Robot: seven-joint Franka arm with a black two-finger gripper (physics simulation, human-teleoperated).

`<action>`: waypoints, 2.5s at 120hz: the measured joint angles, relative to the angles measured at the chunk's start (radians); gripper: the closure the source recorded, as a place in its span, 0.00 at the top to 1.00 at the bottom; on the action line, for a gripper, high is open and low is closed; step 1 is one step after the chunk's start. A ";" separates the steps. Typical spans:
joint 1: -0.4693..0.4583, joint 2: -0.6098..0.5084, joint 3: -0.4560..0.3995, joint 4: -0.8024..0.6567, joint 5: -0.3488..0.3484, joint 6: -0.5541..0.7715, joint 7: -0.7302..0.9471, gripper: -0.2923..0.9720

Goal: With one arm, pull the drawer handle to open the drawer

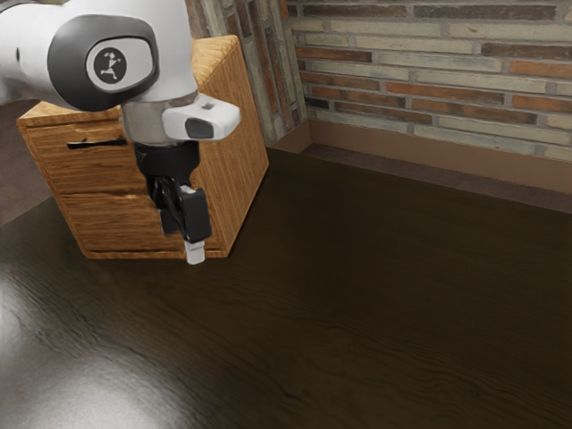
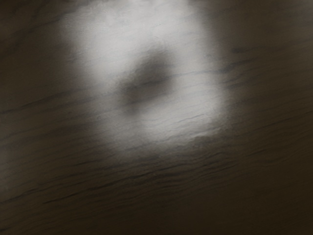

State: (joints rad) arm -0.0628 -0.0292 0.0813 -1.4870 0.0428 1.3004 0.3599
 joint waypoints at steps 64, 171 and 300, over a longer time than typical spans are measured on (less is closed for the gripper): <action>0.124 -0.300 0.072 -0.313 0.144 0.294 0.371 0.77; 0.240 -0.106 0.202 -0.201 0.070 0.784 1.097 0.48; 0.354 0.072 0.199 -0.076 -0.160 0.807 1.489 0.20</action>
State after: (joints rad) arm 0.2915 0.0429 0.2807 -1.5630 -0.1175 2.1073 1.8492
